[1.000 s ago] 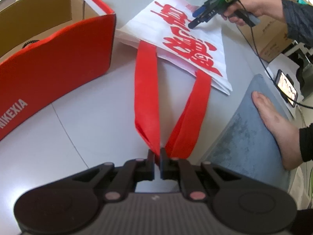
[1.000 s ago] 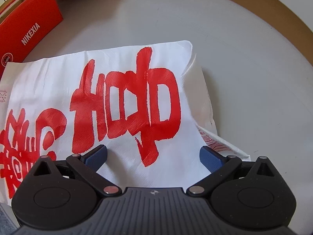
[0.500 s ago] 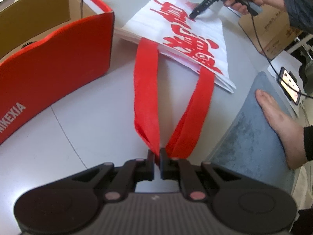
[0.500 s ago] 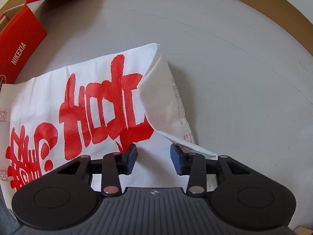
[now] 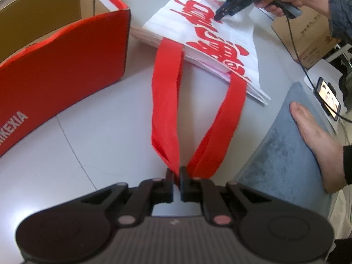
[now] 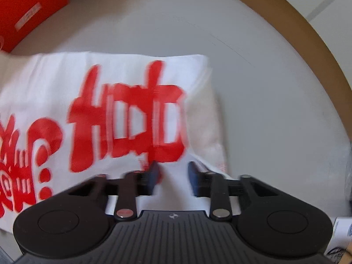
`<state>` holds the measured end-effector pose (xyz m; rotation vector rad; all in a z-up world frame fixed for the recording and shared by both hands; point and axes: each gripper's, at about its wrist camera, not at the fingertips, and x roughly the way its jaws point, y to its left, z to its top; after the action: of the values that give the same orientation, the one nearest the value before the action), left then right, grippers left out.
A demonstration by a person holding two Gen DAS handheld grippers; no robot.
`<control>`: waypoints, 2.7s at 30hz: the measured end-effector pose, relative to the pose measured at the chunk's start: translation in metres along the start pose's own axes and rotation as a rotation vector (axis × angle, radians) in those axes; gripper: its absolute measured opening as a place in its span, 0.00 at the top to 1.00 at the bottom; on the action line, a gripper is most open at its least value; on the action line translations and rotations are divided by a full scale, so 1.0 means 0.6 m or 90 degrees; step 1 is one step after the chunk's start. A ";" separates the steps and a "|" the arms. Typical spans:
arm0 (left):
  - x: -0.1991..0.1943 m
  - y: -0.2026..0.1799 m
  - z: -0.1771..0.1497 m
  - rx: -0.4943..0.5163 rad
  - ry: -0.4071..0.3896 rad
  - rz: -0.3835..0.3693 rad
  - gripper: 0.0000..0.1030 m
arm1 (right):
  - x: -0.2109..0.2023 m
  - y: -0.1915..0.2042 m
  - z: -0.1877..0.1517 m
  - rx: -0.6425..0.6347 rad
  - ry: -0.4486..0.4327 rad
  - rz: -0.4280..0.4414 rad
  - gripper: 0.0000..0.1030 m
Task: Fold shopping bag
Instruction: 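Grasp the white bag's side edge with the right gripper and lift it, then fold the bag edge over lengthwise with the right gripper while the left gripper holds the handles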
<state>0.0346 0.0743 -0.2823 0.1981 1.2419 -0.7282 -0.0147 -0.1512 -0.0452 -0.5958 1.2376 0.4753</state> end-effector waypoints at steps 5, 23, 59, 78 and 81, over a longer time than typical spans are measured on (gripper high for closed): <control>0.000 -0.005 0.000 0.001 -0.001 0.001 0.95 | 0.006 -0.051 -0.004 0.154 -0.025 0.133 0.96; -0.001 -0.009 0.006 -0.003 -0.003 0.006 0.94 | -0.015 0.017 -0.028 0.089 -0.049 0.170 0.00; -0.003 -0.035 0.022 -0.003 -0.011 0.033 0.93 | -0.034 0.215 0.001 -0.059 -0.115 0.166 0.00; 0.025 -0.129 0.071 0.095 -0.061 -0.029 0.91 | -0.043 0.150 -0.014 -0.047 -0.098 0.103 0.62; 0.031 -0.123 0.062 0.101 -0.058 -0.029 0.91 | -0.048 0.158 -0.026 -0.047 -0.097 0.123 0.93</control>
<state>0.0221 -0.0084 -0.2685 0.2647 1.1058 -0.8665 -0.0938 -0.0900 -0.0363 -0.4947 1.1399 0.7185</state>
